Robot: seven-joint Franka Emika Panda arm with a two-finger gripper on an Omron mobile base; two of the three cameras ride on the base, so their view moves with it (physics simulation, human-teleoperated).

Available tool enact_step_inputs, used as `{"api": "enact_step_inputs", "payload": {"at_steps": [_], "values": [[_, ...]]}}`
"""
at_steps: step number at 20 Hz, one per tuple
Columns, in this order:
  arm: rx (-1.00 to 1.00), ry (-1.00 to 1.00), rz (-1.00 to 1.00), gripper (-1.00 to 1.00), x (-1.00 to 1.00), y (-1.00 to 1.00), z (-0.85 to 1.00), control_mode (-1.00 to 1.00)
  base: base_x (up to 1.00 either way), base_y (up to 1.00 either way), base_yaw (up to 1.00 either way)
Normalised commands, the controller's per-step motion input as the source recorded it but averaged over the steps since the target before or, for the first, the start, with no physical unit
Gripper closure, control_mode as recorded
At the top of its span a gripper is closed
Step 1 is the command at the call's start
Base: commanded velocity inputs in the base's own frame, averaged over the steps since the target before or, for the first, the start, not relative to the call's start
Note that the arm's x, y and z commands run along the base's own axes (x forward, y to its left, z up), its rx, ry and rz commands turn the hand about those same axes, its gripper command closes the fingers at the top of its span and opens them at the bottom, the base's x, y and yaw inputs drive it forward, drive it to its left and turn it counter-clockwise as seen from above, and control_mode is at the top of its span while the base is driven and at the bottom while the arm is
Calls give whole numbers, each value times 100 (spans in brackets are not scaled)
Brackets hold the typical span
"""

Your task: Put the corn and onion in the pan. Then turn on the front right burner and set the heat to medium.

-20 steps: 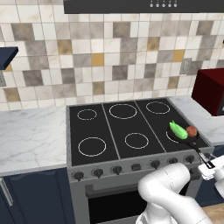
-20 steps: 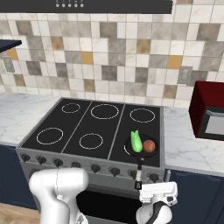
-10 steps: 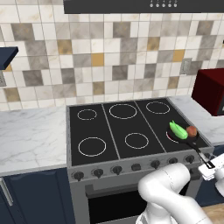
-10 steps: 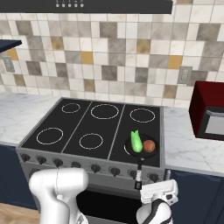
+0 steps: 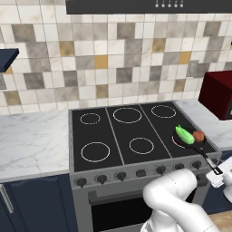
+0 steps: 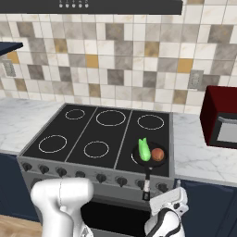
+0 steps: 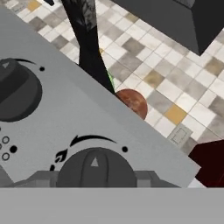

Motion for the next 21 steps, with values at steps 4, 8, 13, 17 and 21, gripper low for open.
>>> {"api": "enact_step_inputs", "payload": {"at_steps": [4,8,13,17,21], "values": [[-28,0,-8,100,0,-1,-3,-100,0,0,0],[-28,-1,-9,100,0,-3,-4,-100,0,0,0],[-28,-2,-9,100,0,0,-9,-100,0,0,0],[-30,-5,-9,100,0,0,-18,-100,0,0,0],[-30,-3,-10,100,0,0,-16,-100,0,0,0]]}}
